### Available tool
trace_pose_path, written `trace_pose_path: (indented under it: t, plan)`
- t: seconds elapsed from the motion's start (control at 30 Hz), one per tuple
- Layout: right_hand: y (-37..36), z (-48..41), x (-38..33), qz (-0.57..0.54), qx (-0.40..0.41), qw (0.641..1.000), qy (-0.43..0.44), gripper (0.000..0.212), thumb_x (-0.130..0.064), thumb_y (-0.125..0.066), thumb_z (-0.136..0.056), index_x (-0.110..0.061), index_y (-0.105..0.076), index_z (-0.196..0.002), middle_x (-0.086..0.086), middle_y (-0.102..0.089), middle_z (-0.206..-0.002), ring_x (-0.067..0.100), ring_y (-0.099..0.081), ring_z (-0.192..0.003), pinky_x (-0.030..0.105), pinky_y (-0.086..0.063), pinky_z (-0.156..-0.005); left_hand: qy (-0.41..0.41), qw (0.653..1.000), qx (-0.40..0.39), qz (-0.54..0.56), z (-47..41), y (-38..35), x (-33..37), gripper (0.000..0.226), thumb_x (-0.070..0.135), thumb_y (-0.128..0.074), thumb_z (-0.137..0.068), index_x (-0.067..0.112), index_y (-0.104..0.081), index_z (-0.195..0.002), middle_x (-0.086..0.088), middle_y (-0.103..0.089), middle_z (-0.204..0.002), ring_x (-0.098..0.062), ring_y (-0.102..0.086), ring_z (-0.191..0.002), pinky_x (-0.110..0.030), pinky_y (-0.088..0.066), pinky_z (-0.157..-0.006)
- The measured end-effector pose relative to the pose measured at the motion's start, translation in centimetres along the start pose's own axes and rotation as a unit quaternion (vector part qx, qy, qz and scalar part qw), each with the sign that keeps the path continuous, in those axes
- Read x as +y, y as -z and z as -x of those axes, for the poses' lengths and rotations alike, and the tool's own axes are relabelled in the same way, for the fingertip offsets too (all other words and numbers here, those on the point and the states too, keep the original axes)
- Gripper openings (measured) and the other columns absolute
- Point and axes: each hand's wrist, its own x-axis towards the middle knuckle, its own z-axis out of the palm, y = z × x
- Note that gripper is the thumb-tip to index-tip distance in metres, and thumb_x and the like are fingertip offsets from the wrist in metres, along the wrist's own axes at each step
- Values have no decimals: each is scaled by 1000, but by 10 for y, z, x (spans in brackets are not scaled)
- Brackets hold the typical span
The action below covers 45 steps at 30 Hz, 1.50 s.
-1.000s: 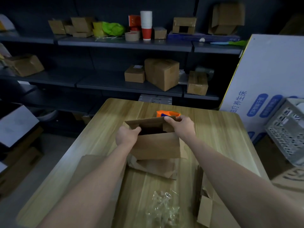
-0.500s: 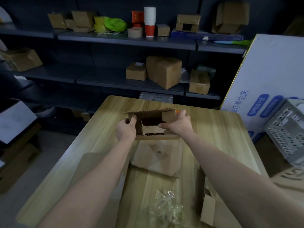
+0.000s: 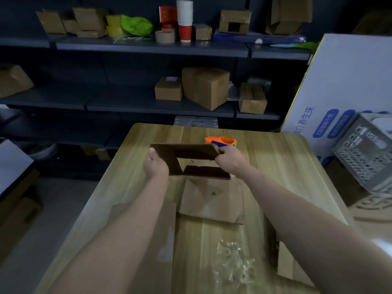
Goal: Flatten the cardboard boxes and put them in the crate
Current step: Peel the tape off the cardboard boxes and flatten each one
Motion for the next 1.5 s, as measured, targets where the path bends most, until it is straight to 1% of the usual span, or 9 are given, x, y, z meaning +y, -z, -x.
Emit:
trace_pose_path:
  t: [0.13,0.23,0.37,0.5,0.7,0.87,1.1,1.3,1.5]
  plan:
    - [-20,8,-7,63,18,998,-8,16,-3,-44,-87,-6,-58,-79,3,-49,-69,20,-51,-64,23,-34,-46,75,983,-144,84,-3,4,10,67,65,-46,-85,22,-42,-137,-4,-56,-123,-28,-51,-117,-44,-44,-96]
    - [-38,14,-19,87,18,996,5,23,-3,-44,-87,-11,-46,-66,4,-50,-67,23,-54,-67,25,-38,-49,119,965,-219,81,9,-3,23,103,59,-75,-61,29,-21,-144,-12,-48,-132,-35,-51,-117,-54,-47,-92]
    - [-51,18,-27,88,-71,991,74,17,-11,-47,-89,-12,-64,-87,3,-55,-70,24,-57,-69,24,-38,-49,126,976,-161,68,15,-11,23,50,9,-68,-80,16,-33,-114,-16,-58,-111,-27,-64,-85,-33,-56,-52]
    - [-40,13,-13,-10,-205,975,80,28,-46,-61,-84,-26,-72,-99,-8,-65,-96,9,-59,-90,24,-43,-77,113,987,-111,30,-2,13,13,40,1,-53,-90,6,-42,-128,-16,-57,-121,-28,-58,-93,-39,-52,-81]
    - [-49,-22,4,-23,-4,1000,-8,62,-40,-65,-84,-12,-42,-135,9,-49,-133,32,-44,-126,46,-38,-103,72,990,-109,-50,-19,56,8,25,17,-59,-93,12,-59,-118,-5,-63,-108,-21,-60,-89,-31,-47,-76]
    - [-58,-36,6,-175,-103,972,-123,58,-27,-80,-74,-8,-56,-124,9,-62,-121,27,-59,-107,41,-50,-92,43,989,-91,-105,-39,74,5,33,29,-65,-89,10,-61,-115,-5,-65,-105,-13,-58,-77,-24,-44,-62]
    - [-92,-56,-15,-145,-4,976,-160,50,-26,-75,-80,-9,-57,-124,11,-62,-118,31,-59,-107,44,-50,-93,72,940,-184,-280,-79,77,-6,59,27,-84,-69,5,-59,-117,-10,-65,-113,-27,-61,-102,-39,-50,-93]
    - [-150,-76,-37,-148,25,976,-160,49,-27,-68,-86,-5,-53,-127,14,-59,-125,32,-55,-116,35,-46,-95,-3,941,-172,-291,-140,86,-6,61,29,-80,-73,12,-51,-125,-7,-61,-120,-24,-57,-102,-27,-45,-64]
    - [-198,-108,-49,-120,-10,979,-165,64,-26,-60,-92,-5,-28,-143,15,-49,-137,31,-47,-126,38,-41,-102,-29,927,-202,-315,-202,85,-18,62,25,-77,-77,16,-46,-129,-5,-59,-122,-27,-56,-110,-45,-51,-89]
